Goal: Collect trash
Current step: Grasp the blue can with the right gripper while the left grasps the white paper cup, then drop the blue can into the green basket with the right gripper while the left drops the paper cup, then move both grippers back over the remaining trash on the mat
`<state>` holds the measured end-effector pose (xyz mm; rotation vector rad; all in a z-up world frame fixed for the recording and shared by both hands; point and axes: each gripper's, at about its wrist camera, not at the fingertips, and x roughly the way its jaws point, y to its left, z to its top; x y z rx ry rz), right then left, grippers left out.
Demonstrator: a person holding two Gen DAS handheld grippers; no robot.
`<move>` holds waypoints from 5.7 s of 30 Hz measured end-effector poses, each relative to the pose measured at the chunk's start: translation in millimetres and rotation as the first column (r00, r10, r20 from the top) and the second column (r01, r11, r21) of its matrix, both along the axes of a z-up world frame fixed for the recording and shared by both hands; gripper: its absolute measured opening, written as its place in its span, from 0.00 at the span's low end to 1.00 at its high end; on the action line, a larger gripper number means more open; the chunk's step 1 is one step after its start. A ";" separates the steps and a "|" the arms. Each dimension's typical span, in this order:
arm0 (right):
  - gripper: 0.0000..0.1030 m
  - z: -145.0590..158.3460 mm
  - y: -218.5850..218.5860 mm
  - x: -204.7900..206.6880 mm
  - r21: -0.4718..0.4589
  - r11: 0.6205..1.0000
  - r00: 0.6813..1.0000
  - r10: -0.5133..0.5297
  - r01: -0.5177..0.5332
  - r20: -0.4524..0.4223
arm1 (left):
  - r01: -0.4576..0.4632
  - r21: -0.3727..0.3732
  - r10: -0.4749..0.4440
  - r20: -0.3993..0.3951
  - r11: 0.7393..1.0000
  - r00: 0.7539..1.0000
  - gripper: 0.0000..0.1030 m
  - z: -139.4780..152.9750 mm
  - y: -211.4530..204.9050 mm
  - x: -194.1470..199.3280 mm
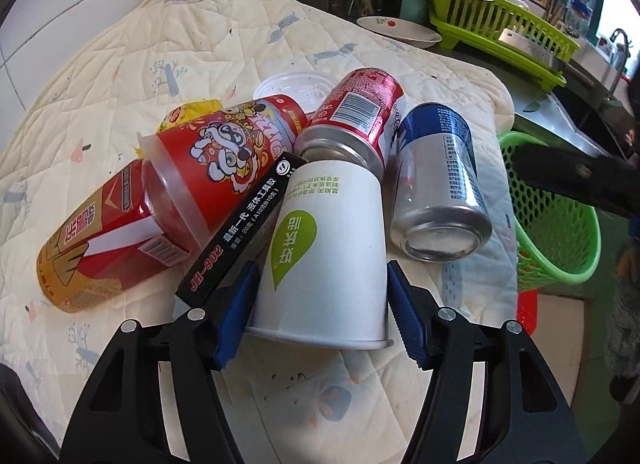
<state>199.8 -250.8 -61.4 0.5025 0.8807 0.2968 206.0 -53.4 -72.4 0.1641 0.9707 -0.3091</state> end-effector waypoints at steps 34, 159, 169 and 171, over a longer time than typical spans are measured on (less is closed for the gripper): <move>0.67 -33.9 -11.8 31.9 0.288 0.955 0.986 -0.025 0.073 -0.167 | -0.013 -0.010 0.013 -0.076 1.000 0.997 0.64 -5.4 14.4 -0.8; 0.75 6.7 -58.0 -105.7 -0.179 0.978 0.988 -0.082 0.106 0.133 | 0.057 -0.102 -0.051 0.055 0.993 0.997 0.68 14.1 -1.1 -19.1; 0.75 1.4 -31.7 -90.3 -0.196 0.979 0.993 -0.030 0.052 0.112 | 0.113 -0.024 -0.112 0.050 0.993 0.992 0.68 -4.3 10.8 1.0; 0.75 0.1 -28.5 -86.8 -0.197 0.979 0.994 -0.025 0.046 0.106 | 0.128 -0.018 -0.127 0.048 0.992 0.991 0.68 -6.7 10.4 3.3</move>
